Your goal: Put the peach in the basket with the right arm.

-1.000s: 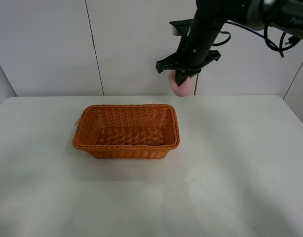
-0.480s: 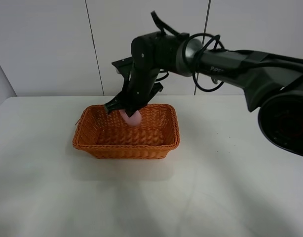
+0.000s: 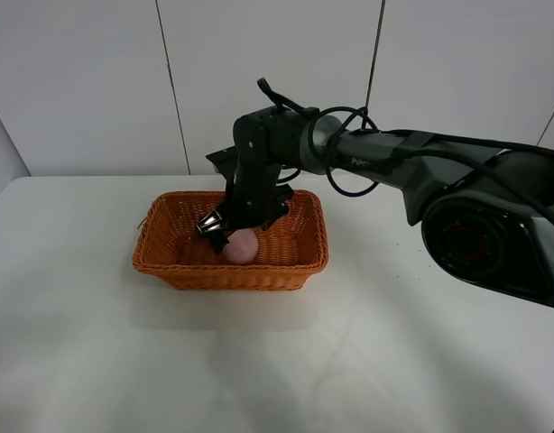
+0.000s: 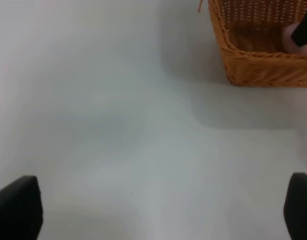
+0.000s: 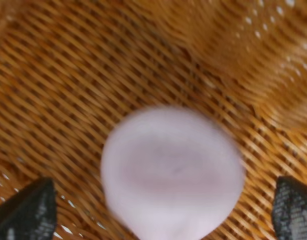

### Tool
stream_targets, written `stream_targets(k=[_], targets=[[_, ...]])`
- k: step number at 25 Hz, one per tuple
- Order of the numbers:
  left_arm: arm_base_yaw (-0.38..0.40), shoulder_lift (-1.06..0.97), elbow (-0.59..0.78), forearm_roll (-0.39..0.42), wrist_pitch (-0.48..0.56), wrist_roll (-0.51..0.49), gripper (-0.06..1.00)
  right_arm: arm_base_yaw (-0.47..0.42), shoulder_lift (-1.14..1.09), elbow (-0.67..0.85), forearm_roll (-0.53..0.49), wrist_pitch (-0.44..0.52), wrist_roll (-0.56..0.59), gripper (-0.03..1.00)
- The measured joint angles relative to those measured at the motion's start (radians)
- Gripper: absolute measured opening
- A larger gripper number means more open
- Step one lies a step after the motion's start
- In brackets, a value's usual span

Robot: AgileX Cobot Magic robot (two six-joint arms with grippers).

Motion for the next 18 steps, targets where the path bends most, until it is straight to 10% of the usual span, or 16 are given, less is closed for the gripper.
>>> stream_targets(k=[7,18], targets=[[0.0,0.0,0.0,0.0,0.0,0.0,0.99,-0.027,-0.002,-0.3,-0.001,0.198,0.001,0.69],[0.0,0.0,0.0,0.0,0.0,0.0,0.99,-0.122,-0.029,-0.413,-0.032,0.235,0.034,0.7]])
